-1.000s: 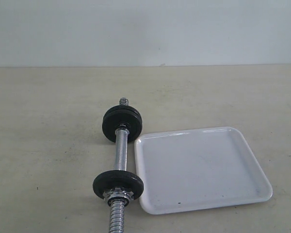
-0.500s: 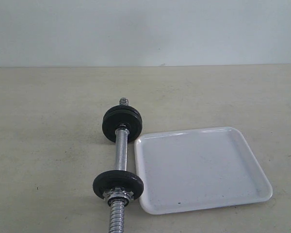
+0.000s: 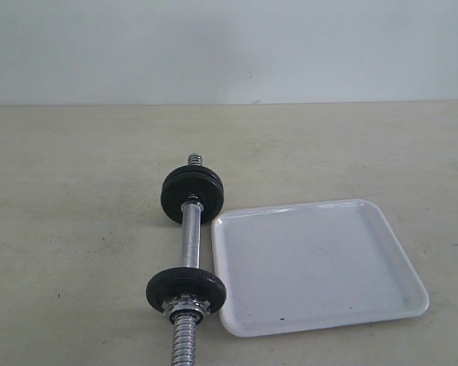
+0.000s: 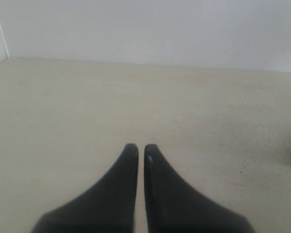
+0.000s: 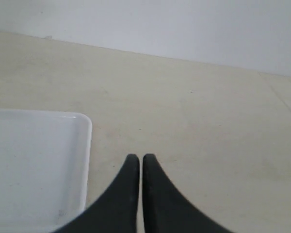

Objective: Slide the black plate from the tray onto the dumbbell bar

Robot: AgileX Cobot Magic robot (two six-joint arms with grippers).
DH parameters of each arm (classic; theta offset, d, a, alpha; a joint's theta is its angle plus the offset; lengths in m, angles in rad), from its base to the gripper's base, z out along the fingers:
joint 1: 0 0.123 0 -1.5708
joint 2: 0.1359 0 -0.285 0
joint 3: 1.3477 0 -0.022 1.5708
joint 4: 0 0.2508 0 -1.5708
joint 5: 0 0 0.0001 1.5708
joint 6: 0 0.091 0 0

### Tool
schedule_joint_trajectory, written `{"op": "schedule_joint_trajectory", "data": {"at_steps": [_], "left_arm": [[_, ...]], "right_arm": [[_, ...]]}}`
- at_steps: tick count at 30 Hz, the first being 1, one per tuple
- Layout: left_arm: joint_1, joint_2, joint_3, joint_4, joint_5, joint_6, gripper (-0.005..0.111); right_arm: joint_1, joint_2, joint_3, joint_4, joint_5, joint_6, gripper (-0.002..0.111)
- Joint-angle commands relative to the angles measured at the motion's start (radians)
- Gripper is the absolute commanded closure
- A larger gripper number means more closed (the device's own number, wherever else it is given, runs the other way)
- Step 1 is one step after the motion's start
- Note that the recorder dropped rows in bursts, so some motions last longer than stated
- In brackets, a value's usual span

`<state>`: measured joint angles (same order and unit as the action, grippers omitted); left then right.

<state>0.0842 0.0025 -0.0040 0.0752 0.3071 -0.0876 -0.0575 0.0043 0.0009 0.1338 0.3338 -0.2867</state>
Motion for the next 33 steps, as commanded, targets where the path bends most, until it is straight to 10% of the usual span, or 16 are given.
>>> {"op": "schedule_joint_trajectory", "data": {"at_steps": [1, 33], "left_arm": [[0.003, -0.002, 0.004, -0.008, -0.004, 0.003, 0.102], [0.003, -0.002, 0.004, -0.008, -0.004, 0.003, 0.102]], "right_arm": [[-0.003, -0.004, -0.001, 0.179, -0.011, -0.004, 0.108], [-0.003, -0.004, -0.001, -0.091, -0.013, 0.331, 0.108]]}}
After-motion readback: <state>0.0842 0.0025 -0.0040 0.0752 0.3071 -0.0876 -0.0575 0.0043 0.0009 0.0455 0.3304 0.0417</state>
